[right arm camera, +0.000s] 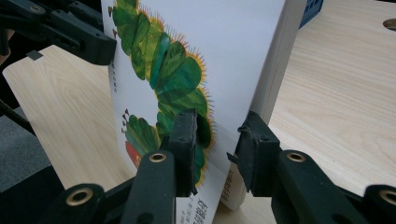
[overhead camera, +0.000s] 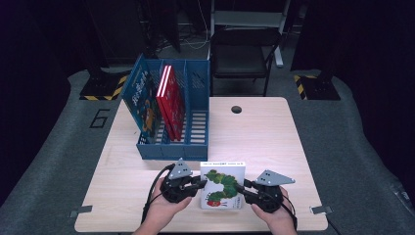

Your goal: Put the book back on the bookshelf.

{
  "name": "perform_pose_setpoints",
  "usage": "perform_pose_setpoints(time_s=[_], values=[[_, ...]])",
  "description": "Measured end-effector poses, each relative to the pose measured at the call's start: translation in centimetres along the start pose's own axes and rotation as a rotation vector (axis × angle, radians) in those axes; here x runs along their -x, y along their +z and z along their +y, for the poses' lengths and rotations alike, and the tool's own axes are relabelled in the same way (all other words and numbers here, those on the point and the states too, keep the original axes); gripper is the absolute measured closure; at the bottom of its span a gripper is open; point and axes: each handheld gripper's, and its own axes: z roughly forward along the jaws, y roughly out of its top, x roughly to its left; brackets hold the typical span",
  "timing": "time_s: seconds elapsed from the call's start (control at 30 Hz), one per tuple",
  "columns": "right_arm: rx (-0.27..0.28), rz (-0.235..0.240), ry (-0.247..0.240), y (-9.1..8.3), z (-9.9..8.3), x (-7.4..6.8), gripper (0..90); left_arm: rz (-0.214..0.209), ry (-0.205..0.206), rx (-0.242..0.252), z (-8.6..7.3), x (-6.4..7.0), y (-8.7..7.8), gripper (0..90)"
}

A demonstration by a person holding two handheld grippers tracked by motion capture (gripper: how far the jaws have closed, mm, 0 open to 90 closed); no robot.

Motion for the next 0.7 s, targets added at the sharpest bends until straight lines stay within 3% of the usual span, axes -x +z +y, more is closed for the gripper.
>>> perform_pose_setpoints(time_s=[0.13, 0.3, 0.47, 0.57, 0.7], values=[[-0.037, 0.017, 0.006, 0.2, -0.3, 0.1, 68.5, -0.008, 0.006, -0.032, -0.6, 0.1, 0.8, 75.7], [-0.123, 0.022, -0.016, 1.2, -1.5, 0.1, 67.1, -0.018, 0.0, -0.055, -1.3, 0.0, 1.2, 76.1], [-0.137, 0.034, 0.005, 1.4, -2.2, 0.3, 67.9, -0.033, -0.006, -0.099, -2.1, 0.0, 1.9, 77.5], [-0.152, 0.036, 0.001, 1.6, -2.6, 0.3, 70.2, -0.043, -0.017, -0.096, -2.2, -0.1, 1.9, 78.0], [-0.169, 0.062, 0.039, 1.9, -3.0, 0.8, 70.7, -0.039, -0.013, -0.089, -2.3, 0.0, 1.9, 78.2]])
